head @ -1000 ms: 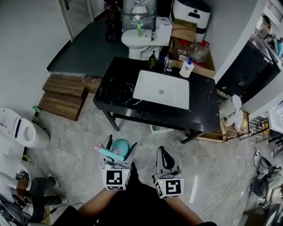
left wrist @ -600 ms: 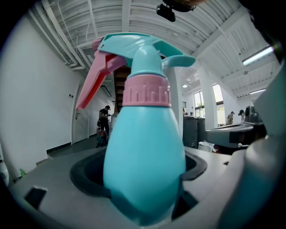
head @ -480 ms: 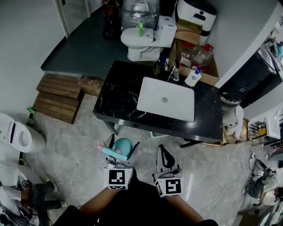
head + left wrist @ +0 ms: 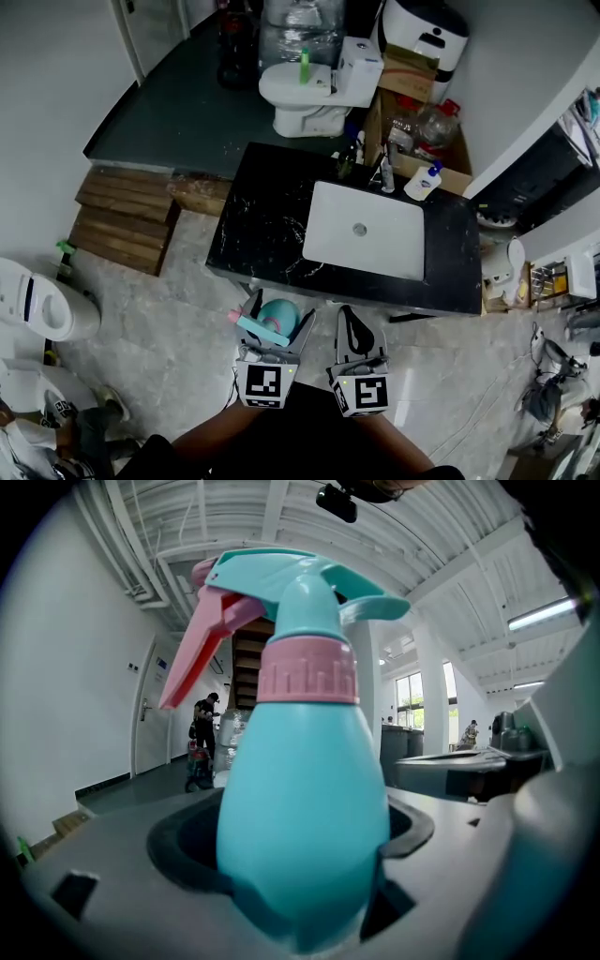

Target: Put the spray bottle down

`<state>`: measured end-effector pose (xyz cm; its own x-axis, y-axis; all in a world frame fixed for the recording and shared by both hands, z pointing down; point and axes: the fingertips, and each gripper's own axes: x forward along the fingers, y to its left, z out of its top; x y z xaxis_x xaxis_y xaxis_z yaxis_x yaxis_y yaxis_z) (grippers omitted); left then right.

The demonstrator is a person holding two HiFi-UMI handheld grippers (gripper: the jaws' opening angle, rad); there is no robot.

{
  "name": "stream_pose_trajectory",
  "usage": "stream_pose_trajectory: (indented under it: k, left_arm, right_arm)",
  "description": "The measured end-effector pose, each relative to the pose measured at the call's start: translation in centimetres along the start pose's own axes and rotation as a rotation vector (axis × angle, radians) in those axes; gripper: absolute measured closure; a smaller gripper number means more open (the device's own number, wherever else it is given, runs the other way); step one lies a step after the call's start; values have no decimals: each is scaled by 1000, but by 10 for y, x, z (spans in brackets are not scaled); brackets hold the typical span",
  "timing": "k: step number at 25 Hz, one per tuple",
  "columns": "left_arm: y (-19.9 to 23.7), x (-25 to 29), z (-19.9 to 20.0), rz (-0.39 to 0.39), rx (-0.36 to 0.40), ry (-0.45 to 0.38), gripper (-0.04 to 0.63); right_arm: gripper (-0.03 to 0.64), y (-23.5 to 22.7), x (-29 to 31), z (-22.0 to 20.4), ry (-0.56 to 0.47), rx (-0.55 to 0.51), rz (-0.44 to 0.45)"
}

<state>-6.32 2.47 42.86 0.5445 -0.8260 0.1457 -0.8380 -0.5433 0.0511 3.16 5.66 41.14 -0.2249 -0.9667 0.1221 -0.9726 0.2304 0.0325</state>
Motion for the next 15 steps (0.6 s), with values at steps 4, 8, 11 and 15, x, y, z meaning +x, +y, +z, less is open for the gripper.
stream_pose_trajectory:
  k: [4,8,11,15]
  left_arm:
    - [14,15,3,-13,10,-7,167]
    - [35,21,-8,-11,-10,30,167]
    - [48,27,-17,-12,-28,47,167]
    - [54,31,-18,-11,-38,55,167]
  right_arm:
    - [601,0,21,0,6,16,-13]
    - [601,7,40,1,14,22,-8]
    - [601,14,54,8,8,3,7]
    - [601,19,63,13,5,-31,21]
